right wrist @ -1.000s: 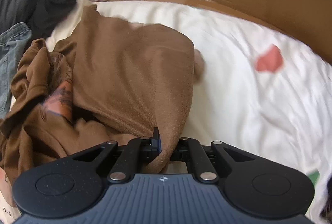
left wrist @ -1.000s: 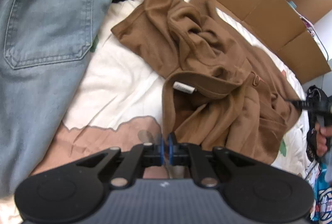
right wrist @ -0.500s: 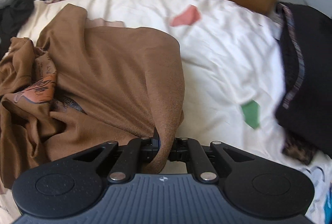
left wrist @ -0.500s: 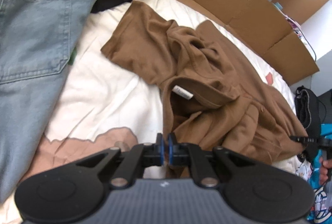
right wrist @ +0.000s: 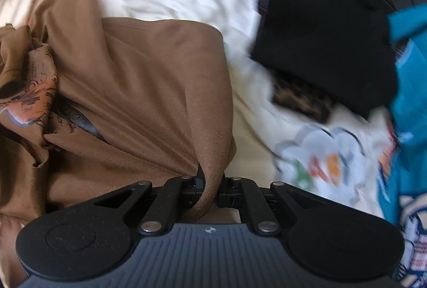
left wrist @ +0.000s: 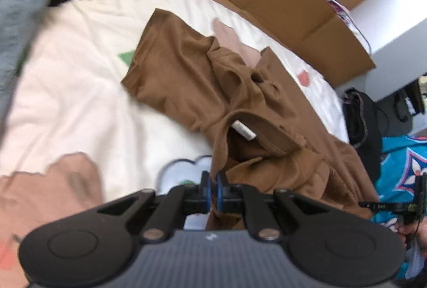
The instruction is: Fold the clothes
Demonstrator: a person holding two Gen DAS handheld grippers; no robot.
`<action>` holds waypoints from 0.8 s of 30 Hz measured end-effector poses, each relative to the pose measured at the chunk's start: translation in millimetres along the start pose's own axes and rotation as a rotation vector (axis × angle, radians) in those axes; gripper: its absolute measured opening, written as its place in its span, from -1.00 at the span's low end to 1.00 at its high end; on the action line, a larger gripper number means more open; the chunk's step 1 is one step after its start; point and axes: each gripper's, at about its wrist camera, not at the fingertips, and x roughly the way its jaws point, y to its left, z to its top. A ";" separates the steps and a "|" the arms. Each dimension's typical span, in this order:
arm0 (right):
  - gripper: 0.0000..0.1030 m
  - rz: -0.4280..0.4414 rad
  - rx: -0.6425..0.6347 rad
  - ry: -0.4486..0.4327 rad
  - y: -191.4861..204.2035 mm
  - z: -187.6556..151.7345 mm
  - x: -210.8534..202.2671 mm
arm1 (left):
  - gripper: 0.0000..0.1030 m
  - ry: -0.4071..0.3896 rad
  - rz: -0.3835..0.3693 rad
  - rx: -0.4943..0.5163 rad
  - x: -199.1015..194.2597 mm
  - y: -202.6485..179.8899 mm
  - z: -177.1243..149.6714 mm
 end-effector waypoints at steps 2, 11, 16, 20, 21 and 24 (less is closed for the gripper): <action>-0.94 -0.014 0.028 0.032 -13.5 -10.8 -0.5 | -0.91 0.008 -0.023 0.008 3.0 -6.9 -1.9; 0.06 -0.039 0.016 0.045 -12.9 -17.1 -15.6 | -0.91 0.011 -0.015 0.003 -6.4 -2.0 -6.3; 0.25 -0.021 -0.043 -0.018 -2.3 15.6 -27.2 | -0.91 -0.007 0.001 -0.018 -14.0 1.2 -10.7; 0.31 0.036 -0.089 -0.068 21.8 49.6 -21.8 | -0.91 -0.012 0.013 -0.033 -16.1 3.1 -15.4; 0.31 0.057 -0.103 -0.074 29.9 58.5 -16.6 | -0.91 -0.012 0.016 -0.036 -16.7 3.7 -16.6; 0.31 0.113 -0.143 -0.109 55.5 83.2 -2.5 | -0.91 -0.014 0.030 -0.035 -21.5 6.4 -18.8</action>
